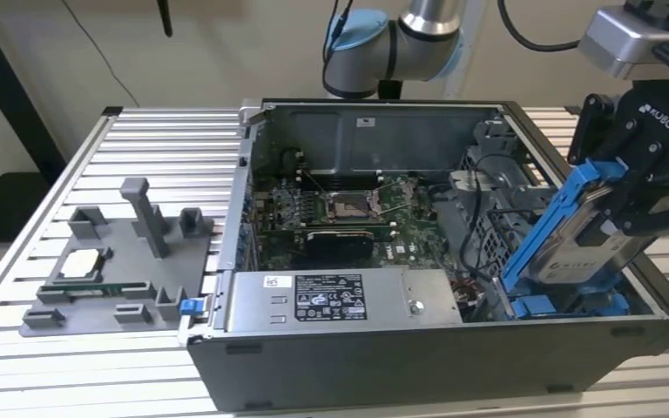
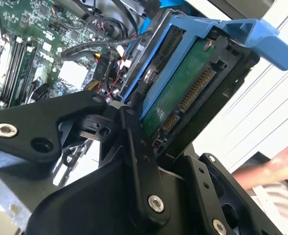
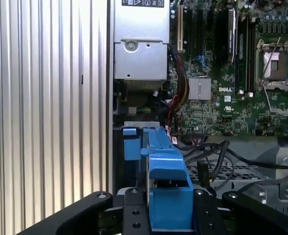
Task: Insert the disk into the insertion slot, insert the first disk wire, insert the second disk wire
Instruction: 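Insert the disk into the insertion slot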
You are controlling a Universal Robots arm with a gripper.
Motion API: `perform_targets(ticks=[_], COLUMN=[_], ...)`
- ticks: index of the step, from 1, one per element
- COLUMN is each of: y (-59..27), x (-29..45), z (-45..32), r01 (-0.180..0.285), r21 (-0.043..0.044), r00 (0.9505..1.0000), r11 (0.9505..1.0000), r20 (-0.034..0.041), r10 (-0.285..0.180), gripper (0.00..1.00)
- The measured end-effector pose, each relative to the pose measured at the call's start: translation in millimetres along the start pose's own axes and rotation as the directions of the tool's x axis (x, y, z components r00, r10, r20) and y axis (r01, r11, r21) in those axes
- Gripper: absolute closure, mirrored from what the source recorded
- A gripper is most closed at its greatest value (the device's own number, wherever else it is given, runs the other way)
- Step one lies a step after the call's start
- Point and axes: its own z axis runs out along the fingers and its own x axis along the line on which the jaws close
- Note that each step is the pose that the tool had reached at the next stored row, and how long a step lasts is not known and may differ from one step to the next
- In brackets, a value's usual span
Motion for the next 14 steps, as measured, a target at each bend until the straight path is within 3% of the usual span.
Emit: perform_targets(ticks=[14], y=[-3.2], x=[-0.6], z=[21.1], r01=[0.0], r21=[-0.0004], r00=[1.0], r11=[1.0], r20=[0.005], r10=[0.0], gripper=[1.0])
